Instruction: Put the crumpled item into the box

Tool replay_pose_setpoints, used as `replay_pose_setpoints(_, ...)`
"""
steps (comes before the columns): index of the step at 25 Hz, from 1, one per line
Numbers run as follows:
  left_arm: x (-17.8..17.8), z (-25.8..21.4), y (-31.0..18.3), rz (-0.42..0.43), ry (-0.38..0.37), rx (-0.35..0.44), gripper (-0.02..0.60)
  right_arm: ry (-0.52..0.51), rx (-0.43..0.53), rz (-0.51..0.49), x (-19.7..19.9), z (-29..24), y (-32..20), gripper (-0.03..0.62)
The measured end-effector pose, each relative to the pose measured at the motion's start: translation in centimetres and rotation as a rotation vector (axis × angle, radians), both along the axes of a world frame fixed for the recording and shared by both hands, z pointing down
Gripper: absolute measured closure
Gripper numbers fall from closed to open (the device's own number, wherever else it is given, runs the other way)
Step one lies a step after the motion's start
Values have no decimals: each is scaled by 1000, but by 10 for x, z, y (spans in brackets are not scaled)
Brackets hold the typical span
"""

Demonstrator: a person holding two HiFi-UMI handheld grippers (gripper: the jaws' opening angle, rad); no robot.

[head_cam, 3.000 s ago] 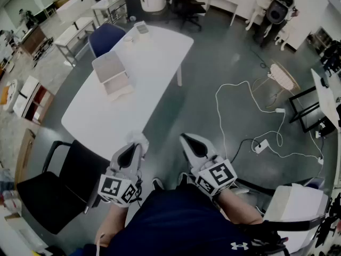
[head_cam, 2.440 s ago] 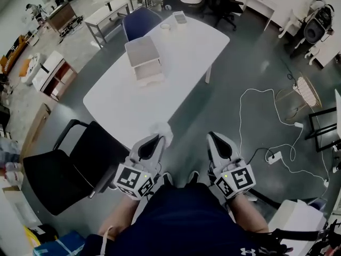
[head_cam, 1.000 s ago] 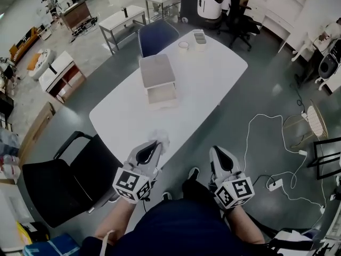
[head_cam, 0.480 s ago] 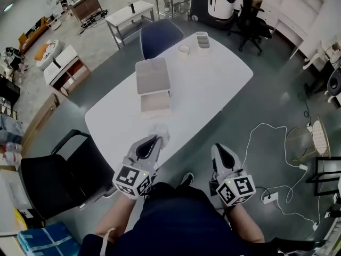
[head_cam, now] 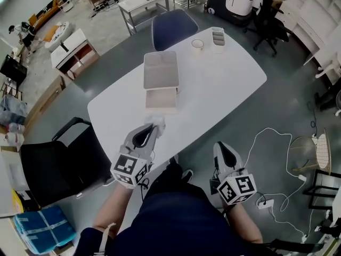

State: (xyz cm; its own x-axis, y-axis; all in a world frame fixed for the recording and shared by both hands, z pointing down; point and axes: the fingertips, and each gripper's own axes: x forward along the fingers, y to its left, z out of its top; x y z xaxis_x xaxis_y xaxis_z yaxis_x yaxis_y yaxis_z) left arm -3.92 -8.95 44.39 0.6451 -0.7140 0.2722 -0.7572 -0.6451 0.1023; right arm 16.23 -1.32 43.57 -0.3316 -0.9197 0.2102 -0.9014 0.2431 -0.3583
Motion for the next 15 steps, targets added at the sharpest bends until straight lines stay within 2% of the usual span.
replay_pose_setpoints(7, 5, 33, -60, -3, -68, -18, 565, 31, -25, -9, 10, 3, -44, 592)
replay_pose_setpoints(11, -2, 57, -95, -6, -95, -57, 565, 41, -41, -20, 5, 6, -78, 592)
replay_pose_setpoints(15, -10, 81, -123, 9, -161, -80, 565, 58, -64, -48, -6, 10, -106, 592)
